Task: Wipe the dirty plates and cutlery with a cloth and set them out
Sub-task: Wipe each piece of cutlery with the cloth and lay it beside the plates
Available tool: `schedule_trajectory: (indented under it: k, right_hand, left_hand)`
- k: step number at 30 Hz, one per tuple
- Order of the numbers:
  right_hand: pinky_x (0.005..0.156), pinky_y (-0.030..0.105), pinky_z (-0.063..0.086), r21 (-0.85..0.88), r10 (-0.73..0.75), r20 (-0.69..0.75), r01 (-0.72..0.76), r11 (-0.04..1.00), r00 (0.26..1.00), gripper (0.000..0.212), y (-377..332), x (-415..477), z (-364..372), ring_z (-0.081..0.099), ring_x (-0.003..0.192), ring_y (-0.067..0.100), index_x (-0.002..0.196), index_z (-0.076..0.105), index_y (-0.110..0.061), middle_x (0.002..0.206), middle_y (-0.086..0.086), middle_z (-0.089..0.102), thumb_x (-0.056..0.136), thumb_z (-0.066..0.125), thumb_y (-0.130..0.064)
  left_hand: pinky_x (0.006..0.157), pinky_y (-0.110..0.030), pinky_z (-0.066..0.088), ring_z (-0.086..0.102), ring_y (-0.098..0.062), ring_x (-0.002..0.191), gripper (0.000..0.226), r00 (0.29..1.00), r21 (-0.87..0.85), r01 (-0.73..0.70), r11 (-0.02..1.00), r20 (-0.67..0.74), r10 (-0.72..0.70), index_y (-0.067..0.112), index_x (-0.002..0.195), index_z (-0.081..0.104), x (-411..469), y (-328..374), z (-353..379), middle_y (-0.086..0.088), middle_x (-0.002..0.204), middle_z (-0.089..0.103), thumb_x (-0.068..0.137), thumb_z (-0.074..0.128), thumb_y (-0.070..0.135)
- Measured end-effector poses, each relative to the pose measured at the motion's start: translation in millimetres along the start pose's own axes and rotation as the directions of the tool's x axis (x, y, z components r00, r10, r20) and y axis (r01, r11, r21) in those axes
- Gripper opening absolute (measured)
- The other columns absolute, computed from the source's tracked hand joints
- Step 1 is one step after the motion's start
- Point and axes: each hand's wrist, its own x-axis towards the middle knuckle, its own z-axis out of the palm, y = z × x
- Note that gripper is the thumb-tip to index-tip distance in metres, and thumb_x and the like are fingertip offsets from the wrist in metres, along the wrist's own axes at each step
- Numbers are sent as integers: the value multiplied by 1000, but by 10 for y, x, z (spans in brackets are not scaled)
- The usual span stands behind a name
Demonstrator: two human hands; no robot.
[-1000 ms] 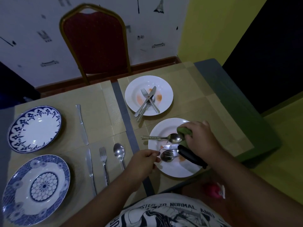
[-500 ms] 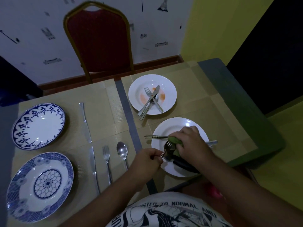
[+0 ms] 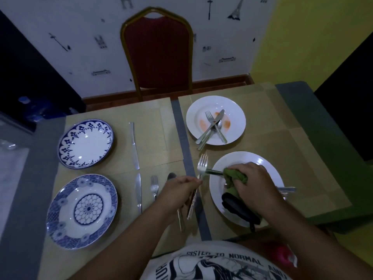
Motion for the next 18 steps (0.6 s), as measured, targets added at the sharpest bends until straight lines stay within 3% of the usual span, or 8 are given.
schedule_trajectory:
  k: [2, 3, 6, 8, 10, 12, 15, 18]
  right_hand:
    - [84, 37, 46, 23, -54, 9, 53, 998, 999, 37, -81, 39, 31, 52, 98, 22, 108, 68, -36, 99, -7, 62, 82, 61, -11]
    - [83, 37, 46, 30, -74, 11, 73, 997, 997, 37, -124, 65, 45, 52, 96, 22, 108, 68, -36, 98, -7, 62, 82, 61, -11]
    - [84, 37, 46, 60, -119, -11, 120, 991, 993, 38, -264, 144, 65, 55, 95, 22, 110, 69, -32, 98, -3, 64, 80, 64, -9]
    - [87, 37, 47, 94, -164, -20, 165, 982, 986, 41, -354, 186, 70, 57, 95, 20, 110, 70, -31, 100, -3, 66, 78, 67, -6]
    - [89, 40, 47, 116, -203, -11, 203, 972, 979, 42, -424, 222, 82, 58, 96, 20, 110, 71, -29, 101, -1, 68, 76, 68, -3]
    - [90, 42, 47, 130, -225, 12, 221, 967, 974, 42, -460, 245, 117, 58, 97, 22, 109, 71, -27, 102, 1, 67, 76, 68, -1]
    - [89, 42, 47, 133, -265, 57, 256, 958, 963, 44, -474, 260, 157, 57, 98, 22, 110, 70, -31, 102, -1, 66, 76, 67, -2]
    - [87, 40, 47, 145, -323, 98, 308, 940, 941, 42, -454, 270, 165, 58, 94, 19, 106, 71, -27, 99, -4, 67, 74, 67, 0]
  left_hand:
    - [46, -19, 38, 51, -10, 49, 18, 999, -26, -31, 999, -34, 30, 18, 101, 75, -4, 81, -126, 6, 56, 58, 93, 66, 31]
    - [45, -20, 34, 51, -10, 46, 20, 998, -51, -41, 998, -42, 39, 16, 105, 75, -5, 124, -186, 5, 54, 57, 95, 65, 30]
    - [59, -27, 36, 67, -17, 66, 26, 999, -140, -35, 989, -39, 30, 13, 106, 71, -21, 257, -340, 0, 81, 77, 97, 56, 33]
    - [69, -31, 43, 71, -18, 77, 26, 1000, -229, -26, 973, -20, 22, 15, 97, 69, -31, 293, -412, -4, 95, 79, 96, 55, 37]
    - [77, -37, 51, 71, -20, 82, 18, 997, -277, -71, 958, -40, 62, 17, 92, 68, -19, 258, -444, -8, 97, 78, 95, 62, 34]
    - [82, -43, 56, 69, -26, 83, 4, 990, -308, -132, 942, -81, 112, 13, 96, 65, -2, 172, -422, -16, 93, 74, 93, 67, 16]
    - [82, -45, 61, 73, -32, 90, 34, 987, -452, -157, 878, -106, 122, 10, 121, 53, 18, 62, -349, -19, 91, 70, 92, 61, -6]
    - [76, -39, 60, 75, -29, 90, 55, 991, -569, -129, 812, -106, 83, 20, 134, 42, 15, 7, -280, -19, 112, 70, 92, 57, -12]
